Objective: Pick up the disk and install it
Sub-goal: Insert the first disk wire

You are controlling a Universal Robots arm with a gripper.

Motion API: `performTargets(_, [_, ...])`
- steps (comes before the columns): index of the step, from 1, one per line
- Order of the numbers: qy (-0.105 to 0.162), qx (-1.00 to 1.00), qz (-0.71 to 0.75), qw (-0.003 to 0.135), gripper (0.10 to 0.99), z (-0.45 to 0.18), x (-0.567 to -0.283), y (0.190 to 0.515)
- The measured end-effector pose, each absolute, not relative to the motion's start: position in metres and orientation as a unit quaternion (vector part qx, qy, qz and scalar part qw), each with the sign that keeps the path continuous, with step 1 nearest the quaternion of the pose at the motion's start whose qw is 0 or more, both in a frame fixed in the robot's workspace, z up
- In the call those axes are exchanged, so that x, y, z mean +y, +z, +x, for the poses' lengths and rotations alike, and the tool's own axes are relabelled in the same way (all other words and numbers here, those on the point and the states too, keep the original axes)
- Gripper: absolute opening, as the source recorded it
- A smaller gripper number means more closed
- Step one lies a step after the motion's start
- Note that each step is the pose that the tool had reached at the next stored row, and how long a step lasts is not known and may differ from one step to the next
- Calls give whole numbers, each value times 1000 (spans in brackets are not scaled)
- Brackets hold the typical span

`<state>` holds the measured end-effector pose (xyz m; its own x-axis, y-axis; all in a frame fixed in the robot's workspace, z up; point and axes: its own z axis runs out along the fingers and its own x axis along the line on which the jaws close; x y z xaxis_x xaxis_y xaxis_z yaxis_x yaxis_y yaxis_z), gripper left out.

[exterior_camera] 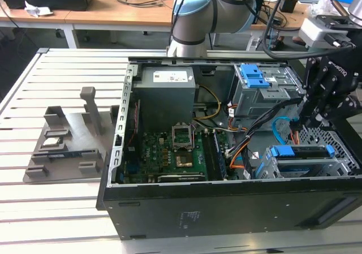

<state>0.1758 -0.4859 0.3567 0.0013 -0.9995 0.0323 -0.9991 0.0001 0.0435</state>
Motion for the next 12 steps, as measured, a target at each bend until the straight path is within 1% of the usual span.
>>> performTargets(2, [0, -707, 707, 31, 361, 176, -486, 355])
performTargets(6, [0, -707, 707, 31, 361, 176, -486, 354])
performTargets(7, [0, -707, 707, 31, 345, 176, -486, 354])
performTargets(9, [0, -707, 707, 31, 216, 176, -486, 354])
performTargets(10, [0, -707, 707, 31, 169, 176, -486, 354])
performTargets(12, [0, -707, 707, 31, 169, 176, -486, 354])
